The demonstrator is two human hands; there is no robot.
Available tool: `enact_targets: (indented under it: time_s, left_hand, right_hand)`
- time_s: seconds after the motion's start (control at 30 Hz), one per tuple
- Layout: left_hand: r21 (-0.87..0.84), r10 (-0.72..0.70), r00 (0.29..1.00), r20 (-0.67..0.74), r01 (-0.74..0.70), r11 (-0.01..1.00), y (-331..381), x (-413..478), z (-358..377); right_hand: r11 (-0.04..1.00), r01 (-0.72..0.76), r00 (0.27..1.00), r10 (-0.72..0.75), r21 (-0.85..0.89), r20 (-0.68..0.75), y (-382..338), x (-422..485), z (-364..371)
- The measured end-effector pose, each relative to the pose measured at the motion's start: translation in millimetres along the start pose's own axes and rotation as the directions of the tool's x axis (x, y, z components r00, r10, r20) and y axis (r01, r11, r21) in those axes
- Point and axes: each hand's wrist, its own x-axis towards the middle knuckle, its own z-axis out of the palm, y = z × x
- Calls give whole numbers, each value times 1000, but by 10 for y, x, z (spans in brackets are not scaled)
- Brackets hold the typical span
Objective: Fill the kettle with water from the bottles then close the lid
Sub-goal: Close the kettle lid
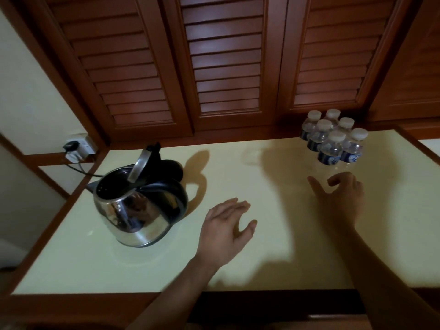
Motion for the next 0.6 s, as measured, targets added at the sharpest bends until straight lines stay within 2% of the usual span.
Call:
enact_targets:
  time_s: [0.1,0.23,0.33,0.47,0.53,0.6]
  left_hand:
    - [-37,53,981,-187,-61,997,-76,-291,-264]
    - [-73,-86,942,-325,65,995,-366,-620,-709]
    - [-87,-102,923,-371,75,993,-585,-821,-1053]
    - [-57,-68,911,-406,49,997,-845,-1027,-1443]
    - [-99,-144,887,-440,112,989,-1021,-1062,-1593]
    - [-221,-292,852,-435,214,952,-1232,-1064,-1710]
  right_hand:
    - [994,109,994,-109,5,17,-67,-222,-17]
    - [973,229,972,-230,29,47,-238,-527,58]
    - [973,213,971,-221,88,92,-519,-783,131]
    - [953,147,962,-200,266,187,-1032,-1177,272]
    - [925,122,951,-213,359,225,-1337,-1352,326]
    - [887,113,935,-248,448,255,-1650,-1496,352]
